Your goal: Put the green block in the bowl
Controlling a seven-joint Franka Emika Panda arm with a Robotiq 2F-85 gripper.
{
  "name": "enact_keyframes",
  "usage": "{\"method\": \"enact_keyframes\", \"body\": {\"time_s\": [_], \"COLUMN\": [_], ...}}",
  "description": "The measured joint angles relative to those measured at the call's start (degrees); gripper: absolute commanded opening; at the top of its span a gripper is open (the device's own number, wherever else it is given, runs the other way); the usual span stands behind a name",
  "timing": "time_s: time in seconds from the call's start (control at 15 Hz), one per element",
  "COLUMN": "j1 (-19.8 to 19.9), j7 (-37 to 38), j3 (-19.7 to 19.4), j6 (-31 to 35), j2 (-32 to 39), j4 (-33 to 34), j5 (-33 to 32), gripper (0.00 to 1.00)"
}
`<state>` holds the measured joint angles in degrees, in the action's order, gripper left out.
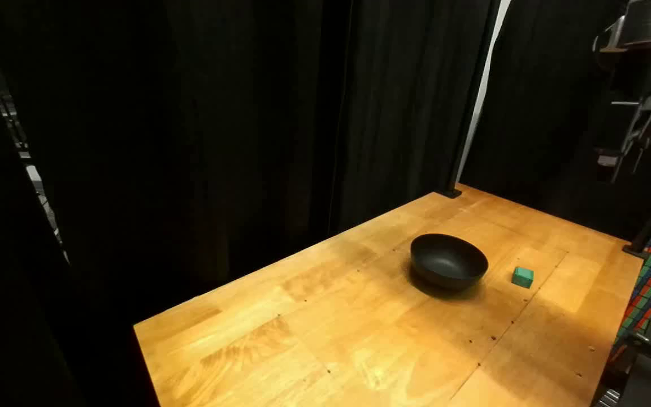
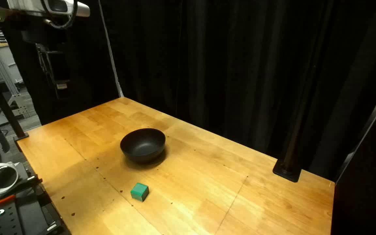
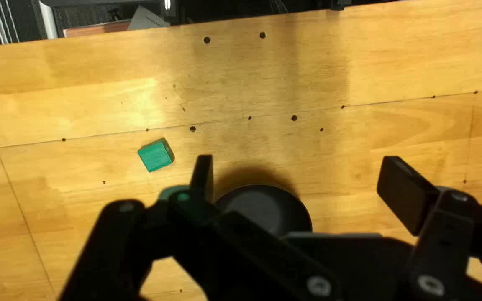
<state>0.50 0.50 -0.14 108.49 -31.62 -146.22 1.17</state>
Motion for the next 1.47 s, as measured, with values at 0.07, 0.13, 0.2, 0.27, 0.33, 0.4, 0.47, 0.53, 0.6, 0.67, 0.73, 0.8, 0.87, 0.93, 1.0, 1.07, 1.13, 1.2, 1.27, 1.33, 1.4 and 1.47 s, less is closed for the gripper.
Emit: {"method": "enact_keyframes", "body": {"time_s": [0.07, 0.13, 0.2, 0.27, 0.33, 0.4, 0.47, 0.53, 0.6, 0.67, 0.73, 0.8, 0.87, 0.93, 1.0, 1.07, 1.13, 1.2, 1.27, 1.33, 1.4, 1.47], "j1": [0.0, 0.0, 0.0, 0.0, 0.0, 0.0, 0.0, 0.2, 0.7, 1.5, 2.5, 3.7, 5.0, 6.3, 7.5, 8.5, 9.2, 9.8, 10.0, 10.1, 10.1, 10.0], "j7": [0.0, 0.0, 0.0, 0.0, 0.0, 0.0, 0.0, 1.0, 3.5, 6.2, 8.8, 11.3, 13.8, 16.6, 19.5, 22.6, 25.5, 28.5, 31.5, 34.4, 37.4, 40.2], "j3": [0.0, 0.0, 0.0, 0.0, 0.0, 0.0, 0.0, 0.1, 0.3, 0.5, 0.6, 0.6, 0.6, 0.6, 0.6, 0.5, 0.4, 0.2, -0.1, -0.6, -1.1, -1.6], "j6": [0.0, 0.0, 0.0, 0.0, 0.0, 0.0, 0.0, 0.0, 0.6, 2.1, 4.3, 7.0, 9.9, 12.8, 15.4, 17.9, 20.2, 22.5, 24.7, 27.1, 29.8, 32.4], "j2": [0.0, -0.1, -0.1, -0.1, -0.1, -0.1, -0.1, 0.1, 0.7, 1.9, 3.6, 5.8, 8.4, 11.2, 14.1, 17.1, 20.0, 22.8, 25.4, 27.8, 30.1, 32.2], "j4": [0.1, 0.2, 0.2, 0.2, 0.2, 0.2, 0.2, 0.1, -0.2, -0.8, -1.7, -2.7, -3.7, -4.5, -4.9, -5.1, -5.1, -5.1, -5.0, -4.8, -4.7, -4.5], "j5": [0.0, 0.0, 0.0, 0.0, 0.0, 0.0, 0.0, -0.3, -1.5, -2.9, -4.3, -5.7, -7.0, -8.3, -9.3, -9.9, -10.2, -10.2, -10.2, -10.2, -10.2, -10.2], "gripper": [1.00, 1.00, 1.00, 1.00, 1.00, 1.00, 1.00, 1.00, 1.00, 1.00, 1.00, 1.00, 1.00, 1.00, 1.00, 1.00, 1.00, 1.00, 1.00, 1.00, 1.00, 1.00]}}
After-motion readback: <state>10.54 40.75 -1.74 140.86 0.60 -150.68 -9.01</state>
